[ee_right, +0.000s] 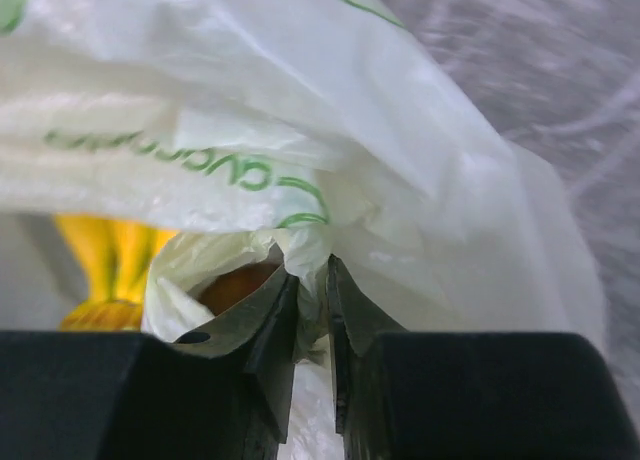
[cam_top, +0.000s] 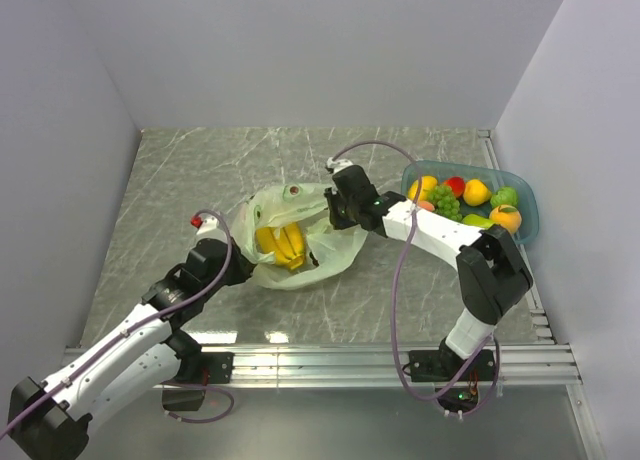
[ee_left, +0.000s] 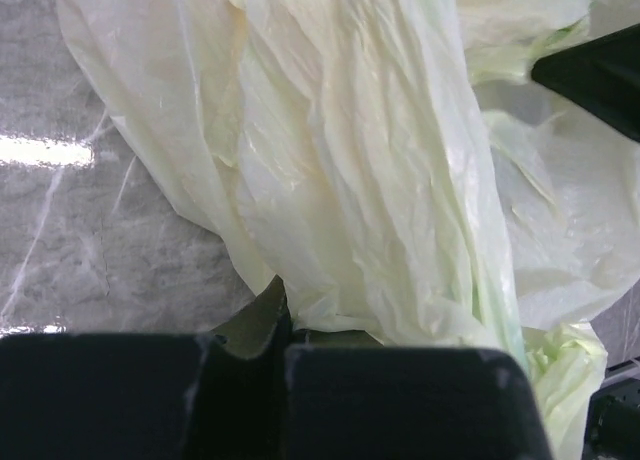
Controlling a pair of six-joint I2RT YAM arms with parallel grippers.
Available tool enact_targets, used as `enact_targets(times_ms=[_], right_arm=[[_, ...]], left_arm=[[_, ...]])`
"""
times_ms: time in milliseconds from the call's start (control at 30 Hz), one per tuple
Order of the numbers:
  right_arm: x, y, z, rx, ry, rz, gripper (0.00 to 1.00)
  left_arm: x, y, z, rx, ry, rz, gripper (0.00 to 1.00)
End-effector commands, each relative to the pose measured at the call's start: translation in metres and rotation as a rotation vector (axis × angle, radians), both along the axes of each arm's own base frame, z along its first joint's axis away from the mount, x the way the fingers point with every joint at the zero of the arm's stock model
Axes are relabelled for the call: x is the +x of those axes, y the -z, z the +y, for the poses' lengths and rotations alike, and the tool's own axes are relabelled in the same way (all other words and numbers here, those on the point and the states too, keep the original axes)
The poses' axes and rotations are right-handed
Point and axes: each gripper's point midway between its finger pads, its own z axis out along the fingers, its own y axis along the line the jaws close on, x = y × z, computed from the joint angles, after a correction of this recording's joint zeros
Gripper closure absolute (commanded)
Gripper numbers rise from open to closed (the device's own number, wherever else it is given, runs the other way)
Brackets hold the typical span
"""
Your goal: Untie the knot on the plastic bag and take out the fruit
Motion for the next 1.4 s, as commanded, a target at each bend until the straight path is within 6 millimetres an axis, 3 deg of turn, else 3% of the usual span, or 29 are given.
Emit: enact_targets(times_ms=[0, 100, 133, 233, 367, 467, 533, 600, 667, 800, 1000, 1100, 1133, 1367], right_arm=[[0.009, -0.006, -0.036, -0.035, 0.180, -0.024, 0.73], [0.002, -0.013, -0.027, -0.045, 0.109, -0.025, 0.61], [-0.004, -0.023, -0.013, -0.035, 0.059, -0.041, 0.52], [-0.011, -0.063, 0.009, -0.009, -0.025, -0.128, 0.38], [-0.035, -0.112, 0.042, 0.057, -0.135, -0.212, 0.30], [-0.043, -0.132, 0.055, 0.062, -0.160, -0.266, 0.30], [-0.062, -0.139, 0.076, 0.086, -0.240, -0.277, 0.30], [-0.083, -0.125, 0.094, 0.074, -0.360, -0.255, 0.31], [-0.095, -0.102, 0.099, 0.019, -0.436, -0.217, 0.35], [-0.108, -0.055, 0.086, -0.172, -0.558, -0.219, 0.35], [-0.102, -0.031, 0.077, -0.310, -0.665, -0.286, 0.35], [-0.102, -0.026, 0.086, -0.332, -0.728, -0.301, 0.34], [-0.104, -0.015, 0.086, -0.359, -0.748, -0.271, 0.34], [-0.108, 0.010, 0.100, -0.400, -0.840, -0.246, 0.34]], left_arm=[[-0.003, 0.002, -0.005, -0.028, 0.013, 0.002, 0.99], [-0.003, 0.004, -0.009, -0.041, 0.030, 0.007, 0.99], [-0.003, 0.004, -0.010, -0.040, 0.037, 0.007, 0.99], [0.000, 0.001, -0.013, -0.033, 0.051, 0.000, 0.99], [0.002, 0.000, -0.017, -0.030, 0.069, 0.000, 0.99], [0.002, 0.001, -0.019, -0.040, 0.071, 0.004, 0.99], [0.002, 0.002, -0.020, -0.049, 0.067, 0.008, 0.99], [0.002, 0.003, -0.020, -0.053, 0.068, 0.009, 0.99], [0.003, 0.003, -0.021, -0.053, 0.067, 0.008, 0.99], [0.002, 0.004, -0.018, -0.042, 0.060, 0.014, 0.99], [-0.001, 0.008, -0.014, -0.048, 0.034, 0.032, 0.99], [-0.002, 0.010, -0.014, -0.045, 0.034, 0.042, 0.99], [-0.002, 0.010, -0.014, -0.045, 0.032, 0.044, 0.99], [0.000, 0.006, -0.014, -0.049, 0.028, 0.035, 0.99]])
